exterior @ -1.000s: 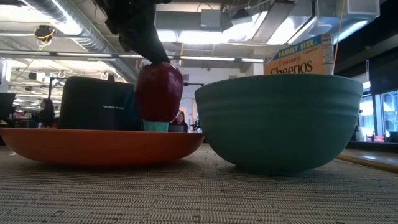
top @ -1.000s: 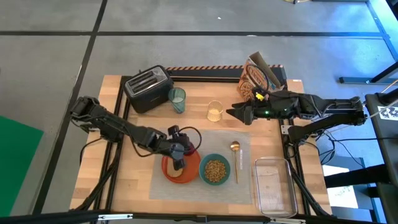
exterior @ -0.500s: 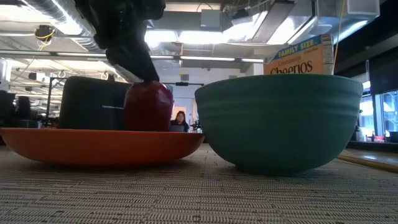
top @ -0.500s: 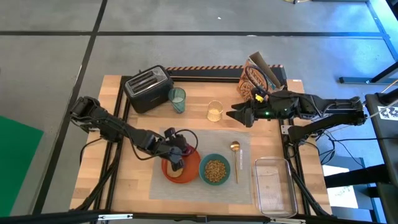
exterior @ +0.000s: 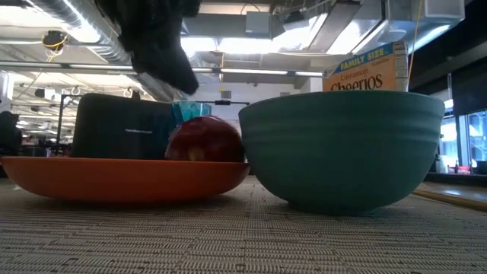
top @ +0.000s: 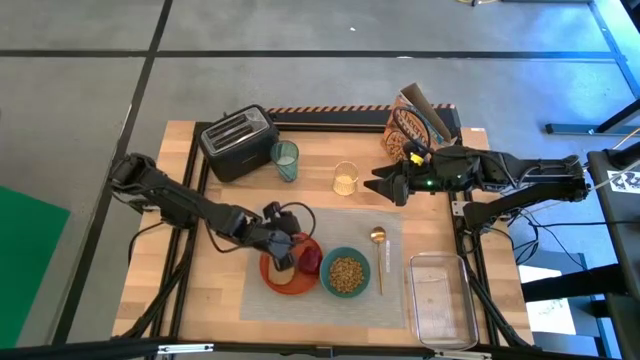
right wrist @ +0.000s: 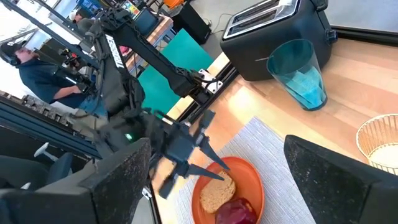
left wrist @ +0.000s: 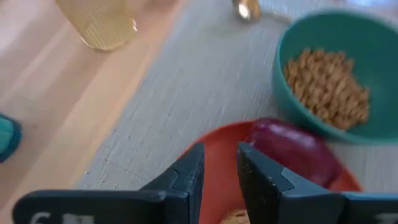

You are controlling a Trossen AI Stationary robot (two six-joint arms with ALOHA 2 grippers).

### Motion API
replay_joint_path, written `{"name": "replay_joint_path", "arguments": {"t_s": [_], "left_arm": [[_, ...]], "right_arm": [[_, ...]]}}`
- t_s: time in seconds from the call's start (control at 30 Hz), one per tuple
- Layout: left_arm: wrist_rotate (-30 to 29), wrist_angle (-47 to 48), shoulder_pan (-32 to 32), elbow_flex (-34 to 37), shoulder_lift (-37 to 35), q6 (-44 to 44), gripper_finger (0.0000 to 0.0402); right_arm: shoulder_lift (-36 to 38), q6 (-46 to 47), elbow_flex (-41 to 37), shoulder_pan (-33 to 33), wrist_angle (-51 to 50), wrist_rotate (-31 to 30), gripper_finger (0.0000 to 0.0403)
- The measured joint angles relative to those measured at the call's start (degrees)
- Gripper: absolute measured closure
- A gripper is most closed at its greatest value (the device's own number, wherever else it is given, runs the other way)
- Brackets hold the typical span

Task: Arrange a breakfast setting
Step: Put the blue glass on the grey table mat

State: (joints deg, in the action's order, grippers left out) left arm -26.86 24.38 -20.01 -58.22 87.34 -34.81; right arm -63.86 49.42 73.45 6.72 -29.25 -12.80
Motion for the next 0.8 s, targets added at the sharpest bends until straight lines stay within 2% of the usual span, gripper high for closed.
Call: {"name": "replay_joint_path", "arguments": {"t_s": [0.27, 0.43, 0.63, 0.8], "left_arm": [[-6.1, 2.4, 4.6, 0.0, -11.9, -0.7, 0.0300], [-9.7, 7.9, 13.0, 0.0, -22.1, -0.7, 0.0299], [-4.2, 8.6, 27.8, 0.0, -31.1, 4.8, 0.0299], [0.9, 9.9, 40.3, 0.0, -32.8, 12.9, 0.0299]], "right_arm": [[0.0, -0.1, 0.0, 0.0, -0.1, 0.0, 0.0046], [0.0, -0.1, 0.0, 0.0, 0.2, -0.4, 0.0046], [0.0, 0.0, 0.0, 0.0, 1.3, -1.2, 0.0046], [0.0, 1.1, 0.0, 0.0, 1.4, -2.3, 0.0046]]}}
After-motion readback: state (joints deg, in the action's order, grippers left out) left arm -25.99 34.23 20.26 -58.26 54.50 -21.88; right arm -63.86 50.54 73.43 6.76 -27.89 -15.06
